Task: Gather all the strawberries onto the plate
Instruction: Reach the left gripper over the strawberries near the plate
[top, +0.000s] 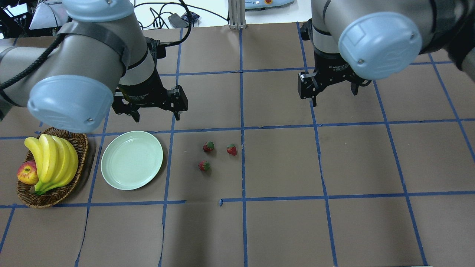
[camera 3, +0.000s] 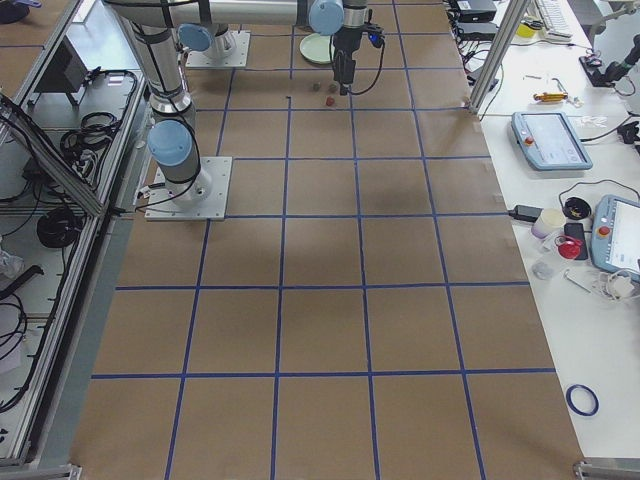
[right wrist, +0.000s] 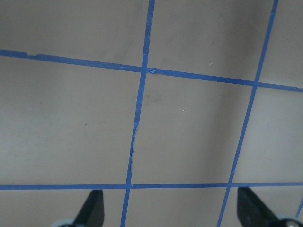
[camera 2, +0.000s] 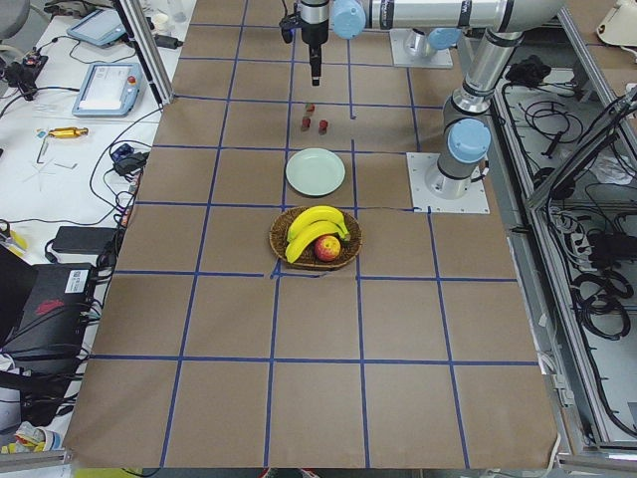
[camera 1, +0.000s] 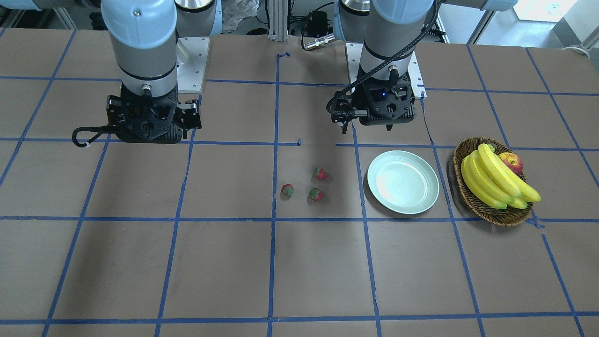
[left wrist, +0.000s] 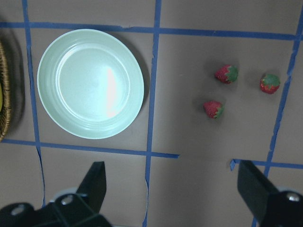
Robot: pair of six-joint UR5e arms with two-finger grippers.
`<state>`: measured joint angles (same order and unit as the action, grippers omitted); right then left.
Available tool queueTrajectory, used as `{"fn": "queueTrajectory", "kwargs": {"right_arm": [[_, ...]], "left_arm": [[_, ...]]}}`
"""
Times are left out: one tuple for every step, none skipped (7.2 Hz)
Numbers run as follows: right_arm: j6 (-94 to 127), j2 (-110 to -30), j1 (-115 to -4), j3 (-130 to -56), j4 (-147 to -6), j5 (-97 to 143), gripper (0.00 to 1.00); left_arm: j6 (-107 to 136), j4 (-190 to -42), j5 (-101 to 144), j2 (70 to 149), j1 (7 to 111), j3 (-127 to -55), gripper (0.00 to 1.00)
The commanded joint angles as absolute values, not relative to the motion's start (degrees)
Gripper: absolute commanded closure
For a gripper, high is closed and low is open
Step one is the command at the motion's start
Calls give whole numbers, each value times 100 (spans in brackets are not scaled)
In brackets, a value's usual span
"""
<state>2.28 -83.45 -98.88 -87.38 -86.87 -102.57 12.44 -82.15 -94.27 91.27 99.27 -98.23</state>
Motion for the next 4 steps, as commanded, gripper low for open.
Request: {"fn": "queueTrajectory", "kwargs": {"right_arm": [[220, -8376, -9826, -8385, -8455, -9917, 0], [133, -8463, -9652, -8385, -8446, -9479, 0], [71, -8638, -9476, -8393, -8446, -8979, 0], [-34, -8683, -9396, -8411, -8316, -9026, 0]], "left_arm": [[1257, -7712, -8995, 9525, 9967, -9835, 0], [1231, -7456, -8765, 9745, 9975, -9835, 0], [1213, -7436, -8780, 9904, 9976, -9835, 0], [1195, -7322, -8798, 10044, 9984, -9835, 0]]}}
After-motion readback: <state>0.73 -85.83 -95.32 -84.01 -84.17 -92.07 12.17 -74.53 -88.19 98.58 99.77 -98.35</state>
